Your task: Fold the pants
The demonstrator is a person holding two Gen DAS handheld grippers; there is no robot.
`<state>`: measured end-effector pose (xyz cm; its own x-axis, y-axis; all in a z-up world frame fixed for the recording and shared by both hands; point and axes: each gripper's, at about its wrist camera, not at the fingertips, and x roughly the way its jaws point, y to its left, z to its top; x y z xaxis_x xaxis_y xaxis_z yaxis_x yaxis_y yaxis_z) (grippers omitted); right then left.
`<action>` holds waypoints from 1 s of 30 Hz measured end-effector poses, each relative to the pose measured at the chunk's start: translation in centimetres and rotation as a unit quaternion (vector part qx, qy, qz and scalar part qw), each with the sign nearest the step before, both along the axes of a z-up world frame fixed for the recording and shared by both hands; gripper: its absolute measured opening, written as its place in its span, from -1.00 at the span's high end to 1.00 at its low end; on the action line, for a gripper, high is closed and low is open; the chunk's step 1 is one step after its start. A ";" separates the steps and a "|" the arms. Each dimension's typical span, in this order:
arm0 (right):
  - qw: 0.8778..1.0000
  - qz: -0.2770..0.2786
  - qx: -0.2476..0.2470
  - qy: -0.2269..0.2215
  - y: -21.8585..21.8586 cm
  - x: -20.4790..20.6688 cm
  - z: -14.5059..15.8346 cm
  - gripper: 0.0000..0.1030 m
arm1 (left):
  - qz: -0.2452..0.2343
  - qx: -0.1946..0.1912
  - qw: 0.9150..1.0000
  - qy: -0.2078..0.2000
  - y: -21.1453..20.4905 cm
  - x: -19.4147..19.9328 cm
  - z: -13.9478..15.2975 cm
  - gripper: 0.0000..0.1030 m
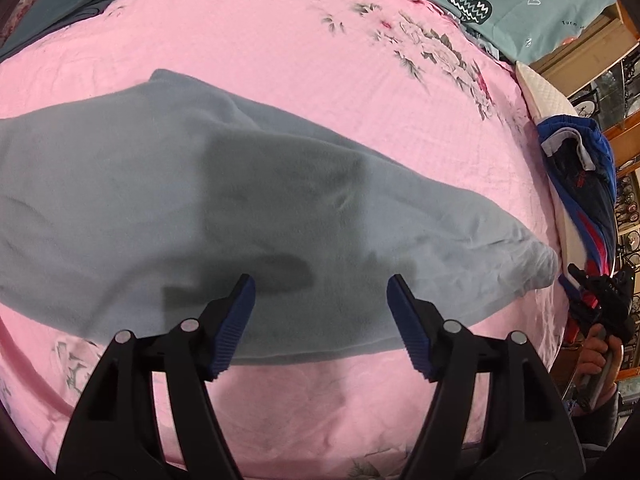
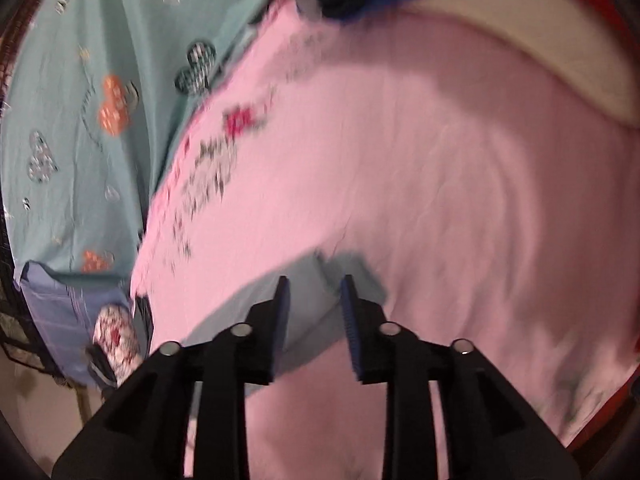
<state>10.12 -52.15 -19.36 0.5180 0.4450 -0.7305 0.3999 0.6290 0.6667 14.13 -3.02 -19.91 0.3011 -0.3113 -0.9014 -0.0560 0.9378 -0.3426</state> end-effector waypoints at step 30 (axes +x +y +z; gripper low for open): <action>0.996 -0.013 -0.070 -0.053 0.9 -2.1 0.5 0.90 | -0.017 0.015 1.000 0.008 -2.6 -0.3 0.2 -0.48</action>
